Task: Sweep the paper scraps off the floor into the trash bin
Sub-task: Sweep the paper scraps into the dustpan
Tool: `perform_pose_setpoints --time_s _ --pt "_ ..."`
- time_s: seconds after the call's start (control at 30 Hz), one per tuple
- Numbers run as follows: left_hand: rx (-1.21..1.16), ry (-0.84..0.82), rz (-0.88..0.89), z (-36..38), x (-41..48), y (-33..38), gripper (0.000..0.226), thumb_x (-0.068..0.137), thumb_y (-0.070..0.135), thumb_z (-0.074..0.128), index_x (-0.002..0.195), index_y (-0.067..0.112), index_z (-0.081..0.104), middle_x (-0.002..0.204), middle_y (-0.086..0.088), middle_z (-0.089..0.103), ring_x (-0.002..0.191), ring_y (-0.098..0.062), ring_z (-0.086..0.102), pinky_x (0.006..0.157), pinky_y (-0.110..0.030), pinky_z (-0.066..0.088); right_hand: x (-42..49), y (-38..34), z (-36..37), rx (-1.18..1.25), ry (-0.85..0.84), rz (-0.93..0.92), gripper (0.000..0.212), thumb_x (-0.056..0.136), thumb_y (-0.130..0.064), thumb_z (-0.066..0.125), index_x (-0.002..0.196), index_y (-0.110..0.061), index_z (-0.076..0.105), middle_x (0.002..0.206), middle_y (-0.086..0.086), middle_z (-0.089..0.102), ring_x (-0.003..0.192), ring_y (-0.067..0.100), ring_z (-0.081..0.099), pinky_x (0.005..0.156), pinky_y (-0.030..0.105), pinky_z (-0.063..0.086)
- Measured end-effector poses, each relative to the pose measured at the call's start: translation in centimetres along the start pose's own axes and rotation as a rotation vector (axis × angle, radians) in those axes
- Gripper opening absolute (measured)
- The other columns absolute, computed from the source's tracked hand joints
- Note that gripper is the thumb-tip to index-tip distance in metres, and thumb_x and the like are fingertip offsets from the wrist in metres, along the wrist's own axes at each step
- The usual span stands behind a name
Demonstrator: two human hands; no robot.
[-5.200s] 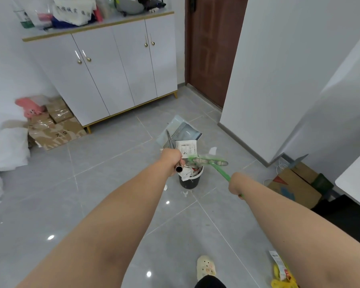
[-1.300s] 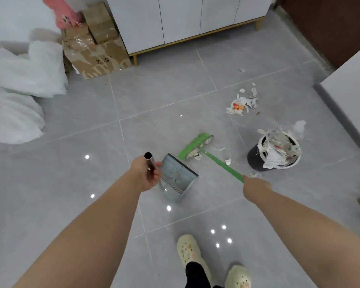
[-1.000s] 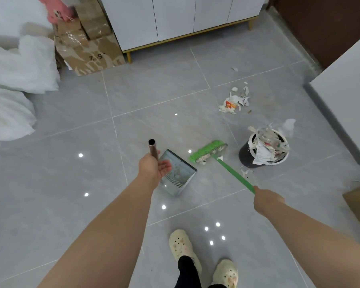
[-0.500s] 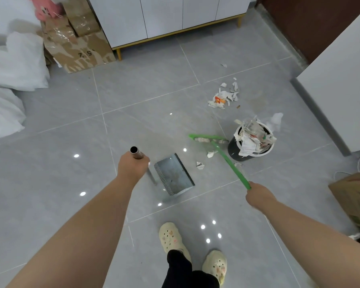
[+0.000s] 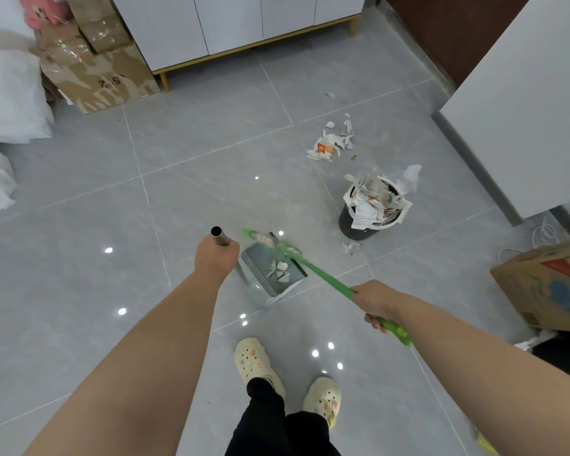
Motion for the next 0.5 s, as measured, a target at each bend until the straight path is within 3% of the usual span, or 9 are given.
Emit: perform_pose_setpoints --time_s 0.13,0.23,0.33,0.4,0.5 --pt "-0.072 -0.037 0.024 1.6 -1.4 0.2 0.031 0.07 0.02 0.055 0.085 -0.006 0.066 0.073 -0.013 0.059 0.069 -0.027 0.06 0.072 -0.043 0.053 -1.9 3.1 -3.4 -0.204 0.183 -0.075 0.047 0.093 -0.004 0.031 0.136 -0.016 0.045 0.072 0.003 0.044 0.052 0.017 0.043 0.043 0.023 0.035" --pt "-0.076 -0.096 0.039 3.0 -2.7 0.2 0.017 0.068 0.02 0.058 0.076 0.006 0.064 0.071 -0.012 0.055 0.068 -0.021 0.056 0.068 -0.035 0.046 -1.4 6.0 -6.2 -0.327 0.296 -0.036 0.041 0.091 -0.008 0.036 0.128 -0.015 0.052 0.091 0.001 0.051 0.08 0.021 0.052 0.065 0.025 0.039" --pt "-0.029 -0.111 0.068 4.3 -3.7 0.6 0.004 0.076 0.015 0.06 0.073 0.013 0.061 0.068 -0.012 0.055 0.066 -0.019 0.052 0.064 -0.031 0.042 -0.4 8.4 -7.0 -0.351 0.337 0.043 0.038 0.091 -0.01 0.036 0.126 -0.015 0.051 0.111 0.004 0.058 0.102 0.023 0.059 0.074 0.025 0.041" --pt "0.027 -0.071 0.073 4.7 -4.2 0.9 0.01 0.081 0.014 0.057 0.073 0.012 0.061 0.067 -0.011 0.054 0.064 -0.019 0.049 0.062 -0.029 0.04 0.1 8.7 -6.1 -0.338 0.31 0.079 0.036 0.093 -0.009 0.037 0.126 -0.01 0.051 0.103 0.005 0.059 0.096 0.022 0.061 0.07 0.026 0.044" --pt "0.051 -0.005 0.049 5.0 -4.7 1.2 0.016 0.082 0.013 0.052 0.067 0.009 0.054 0.064 -0.009 0.05 0.061 -0.022 0.044 0.058 -0.028 0.036 0.7 8.2 -2.9 -0.262 0.161 0.127 0.033 0.096 -0.006 0.036 0.125 0.001 0.048 0.072 0.008 0.045 0.058 0.018 0.049 0.048 0.024 0.038"
Point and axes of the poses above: each hand's wrist, its own x-axis towards the middle knuckle, its own z-axis out of the palm, y = z × x, the point moved 10 cm from there along x, towards the middle knuckle
